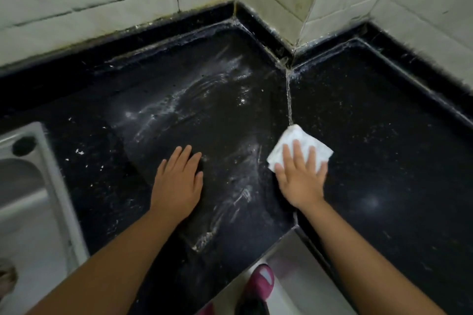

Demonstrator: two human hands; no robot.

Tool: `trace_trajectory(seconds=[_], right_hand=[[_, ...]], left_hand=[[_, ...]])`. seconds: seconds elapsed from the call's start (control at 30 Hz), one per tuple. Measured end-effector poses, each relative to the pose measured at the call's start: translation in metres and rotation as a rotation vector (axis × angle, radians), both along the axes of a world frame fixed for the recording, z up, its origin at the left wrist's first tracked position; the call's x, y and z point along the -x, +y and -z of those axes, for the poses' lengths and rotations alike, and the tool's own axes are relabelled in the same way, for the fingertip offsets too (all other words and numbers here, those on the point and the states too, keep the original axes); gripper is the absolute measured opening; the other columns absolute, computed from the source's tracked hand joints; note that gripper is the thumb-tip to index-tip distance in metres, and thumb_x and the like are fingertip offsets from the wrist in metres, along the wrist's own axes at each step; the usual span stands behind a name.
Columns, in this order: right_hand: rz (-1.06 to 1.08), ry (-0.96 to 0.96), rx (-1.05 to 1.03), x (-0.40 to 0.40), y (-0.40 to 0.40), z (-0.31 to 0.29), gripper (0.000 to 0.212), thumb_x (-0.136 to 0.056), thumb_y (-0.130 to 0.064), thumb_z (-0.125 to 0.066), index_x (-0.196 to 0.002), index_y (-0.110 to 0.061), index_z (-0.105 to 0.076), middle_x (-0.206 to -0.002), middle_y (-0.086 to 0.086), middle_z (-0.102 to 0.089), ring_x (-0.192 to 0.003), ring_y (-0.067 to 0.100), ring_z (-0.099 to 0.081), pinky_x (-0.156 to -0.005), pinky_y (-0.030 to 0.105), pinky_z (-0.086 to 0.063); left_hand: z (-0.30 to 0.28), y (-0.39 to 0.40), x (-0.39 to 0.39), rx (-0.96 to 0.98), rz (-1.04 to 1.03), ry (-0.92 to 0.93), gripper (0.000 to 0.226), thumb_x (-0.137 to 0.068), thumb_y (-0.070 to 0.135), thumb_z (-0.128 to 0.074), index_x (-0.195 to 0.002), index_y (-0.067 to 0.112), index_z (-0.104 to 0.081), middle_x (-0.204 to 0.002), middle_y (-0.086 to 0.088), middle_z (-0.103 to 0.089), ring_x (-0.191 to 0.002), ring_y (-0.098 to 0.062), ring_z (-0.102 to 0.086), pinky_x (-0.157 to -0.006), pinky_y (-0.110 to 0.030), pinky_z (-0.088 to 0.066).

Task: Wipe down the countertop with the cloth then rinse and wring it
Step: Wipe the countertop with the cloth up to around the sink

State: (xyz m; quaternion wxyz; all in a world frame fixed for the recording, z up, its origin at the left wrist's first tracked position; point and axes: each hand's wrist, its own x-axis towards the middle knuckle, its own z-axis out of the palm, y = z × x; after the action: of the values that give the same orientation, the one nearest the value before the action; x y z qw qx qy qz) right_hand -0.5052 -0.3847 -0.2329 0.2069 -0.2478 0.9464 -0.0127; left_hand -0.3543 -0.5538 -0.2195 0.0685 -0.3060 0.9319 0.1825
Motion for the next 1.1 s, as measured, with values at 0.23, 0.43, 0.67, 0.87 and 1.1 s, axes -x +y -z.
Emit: trace_trajectory(seconds=[0.23, 0.43, 0.67, 0.87, 1.1], right_hand=[[-0.399, 0.072, 0.175, -0.122, -0.059, 0.017, 0.064, -0.096, -0.044, 0.002, -0.130, -0.027, -0.049, -0.140, -0.001, -0.048, -0.133, 0.032, -0.035, -0.106, 0.052, -0.013], [-0.378, 0.157, 0.145, -0.144, 0.044, 0.024, 0.047, -0.098, -0.043, -0.008, -0.135, -0.033, -0.036, -0.144, -0.009, -0.038, -0.141, 0.016, -0.014, -0.110, 0.040, -0.008], [-0.017, 0.060, -0.005, -0.066, -0.012, 0.010, 0.076, -0.076, -0.059, 0.014, -0.146, -0.031, 0.000, -0.156, -0.008, 0.010, -0.143, 0.020, 0.014, -0.111, 0.056, 0.007], [-0.303, 0.256, 0.132, -0.165, -0.037, 0.033, 0.051, -0.097, -0.038, -0.006, -0.132, -0.026, -0.041, -0.140, 0.001, -0.047, -0.134, 0.032, -0.030, -0.106, 0.052, -0.014], [-0.119, 0.368, 0.118, -0.192, 0.048, 0.035, 0.051, -0.097, -0.041, -0.004, -0.131, -0.025, -0.038, -0.157, -0.005, -0.001, -0.144, 0.018, 0.002, -0.112, 0.050, -0.010]], left_hand=[[0.004, -0.041, -0.009, 0.025, -0.022, 0.102, 0.047, -0.096, 0.020, -0.038, -0.142, 0.012, -0.032, -0.153, -0.009, -0.022, -0.144, -0.023, -0.012, -0.116, -0.040, -0.014], [0.009, -0.053, 0.021, 0.013, 0.107, 0.061, 0.050, -0.099, 0.026, -0.031, -0.146, 0.014, -0.020, -0.156, -0.007, -0.011, -0.145, -0.023, -0.003, -0.116, -0.040, -0.009], [0.033, -0.054, 0.025, 0.107, 0.147, -0.003, 0.051, -0.099, 0.035, -0.017, -0.148, 0.022, -0.008, -0.157, -0.001, 0.000, -0.145, -0.018, 0.005, -0.116, -0.039, 0.003], [0.032, -0.055, 0.026, 0.108, 0.140, -0.014, 0.051, -0.099, 0.035, -0.020, -0.147, 0.023, -0.010, -0.157, 0.001, -0.002, -0.145, -0.016, 0.005, -0.117, -0.039, 0.001], [0.030, -0.054, 0.025, 0.096, 0.145, -0.007, 0.051, -0.099, 0.035, -0.021, -0.147, 0.022, -0.013, -0.157, -0.001, -0.004, -0.145, -0.017, 0.003, -0.117, -0.040, 0.001]])
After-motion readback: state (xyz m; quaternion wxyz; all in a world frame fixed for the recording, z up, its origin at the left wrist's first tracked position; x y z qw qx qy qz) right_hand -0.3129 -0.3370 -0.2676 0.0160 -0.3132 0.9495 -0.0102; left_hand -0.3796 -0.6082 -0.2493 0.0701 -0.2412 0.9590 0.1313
